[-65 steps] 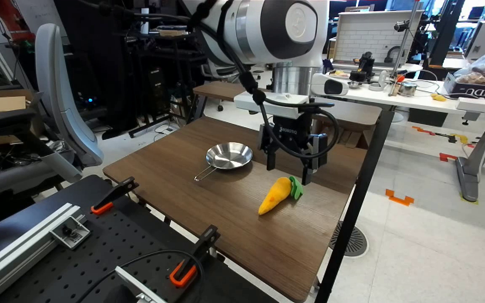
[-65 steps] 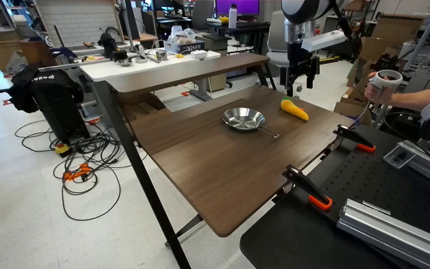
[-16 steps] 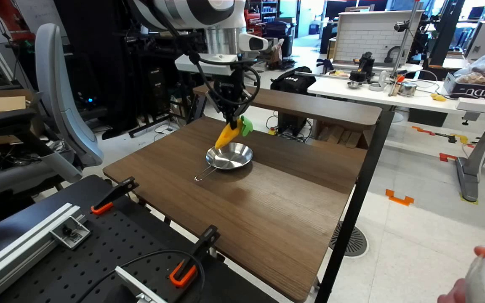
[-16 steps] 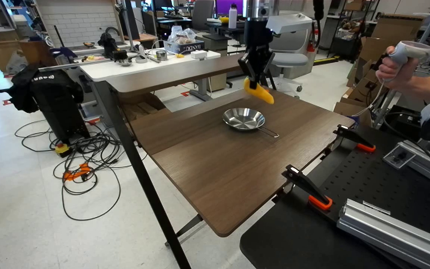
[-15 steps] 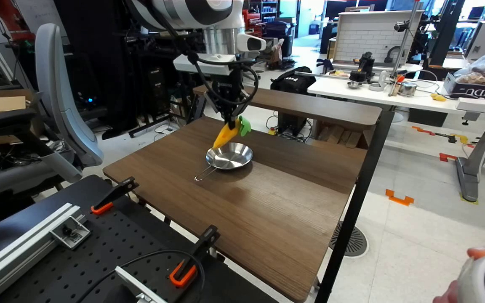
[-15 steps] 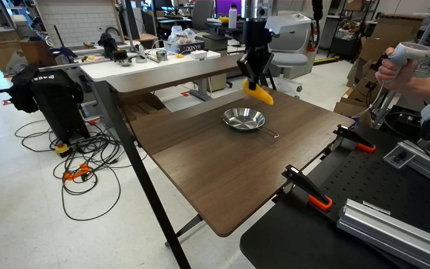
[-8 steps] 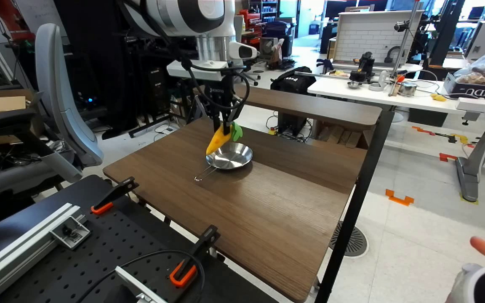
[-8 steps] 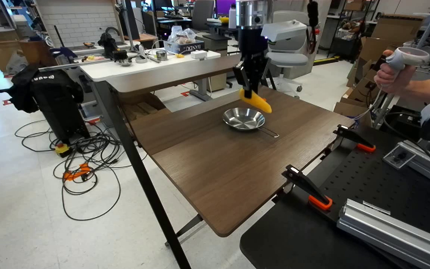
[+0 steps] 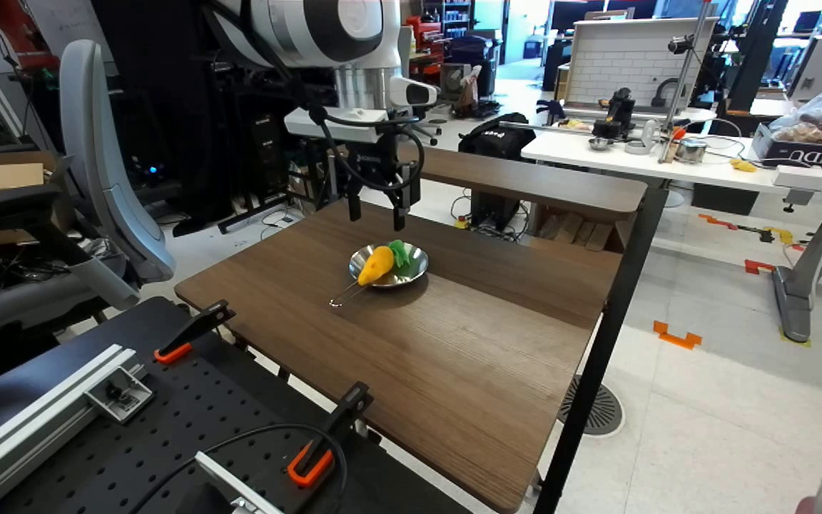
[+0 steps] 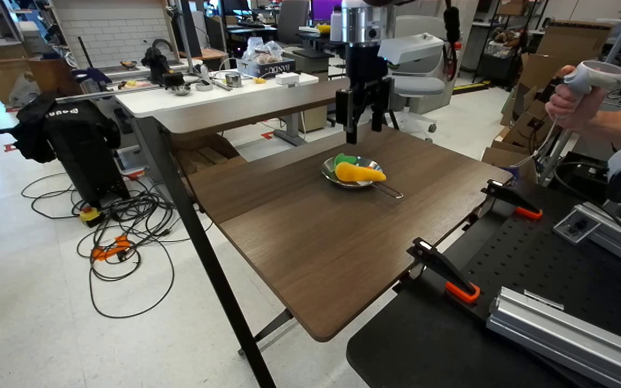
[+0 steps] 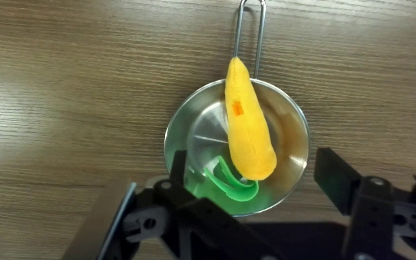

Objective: Put the carrot plush toy on the pan

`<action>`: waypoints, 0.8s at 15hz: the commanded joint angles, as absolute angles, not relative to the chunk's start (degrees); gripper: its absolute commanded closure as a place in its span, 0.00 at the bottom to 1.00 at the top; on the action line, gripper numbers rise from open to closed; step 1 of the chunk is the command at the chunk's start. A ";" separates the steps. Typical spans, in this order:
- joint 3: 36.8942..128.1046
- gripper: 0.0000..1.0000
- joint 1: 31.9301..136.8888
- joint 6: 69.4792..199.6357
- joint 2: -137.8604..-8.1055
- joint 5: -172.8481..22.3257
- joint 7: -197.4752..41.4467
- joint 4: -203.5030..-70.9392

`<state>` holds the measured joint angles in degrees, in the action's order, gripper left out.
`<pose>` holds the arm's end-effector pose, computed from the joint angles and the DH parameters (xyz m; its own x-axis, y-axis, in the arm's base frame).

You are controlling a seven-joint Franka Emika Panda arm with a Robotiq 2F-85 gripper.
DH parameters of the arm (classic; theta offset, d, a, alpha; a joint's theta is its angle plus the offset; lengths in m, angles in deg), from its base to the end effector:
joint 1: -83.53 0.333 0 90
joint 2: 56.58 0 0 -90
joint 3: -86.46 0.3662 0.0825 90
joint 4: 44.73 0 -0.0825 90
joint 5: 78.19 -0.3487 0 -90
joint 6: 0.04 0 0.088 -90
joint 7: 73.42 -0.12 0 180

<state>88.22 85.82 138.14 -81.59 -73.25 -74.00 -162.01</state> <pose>0.5861 0.0393 0.2787 0.9899 0.1224 -0.0719 0.1255 -0.9913 0.0405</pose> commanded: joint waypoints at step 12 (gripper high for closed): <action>87.59 0.00 85.66 138.03 -80.21 -73.48 -73.98 -161.40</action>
<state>87.86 85.38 138.11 -80.21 -73.29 -74.10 -161.47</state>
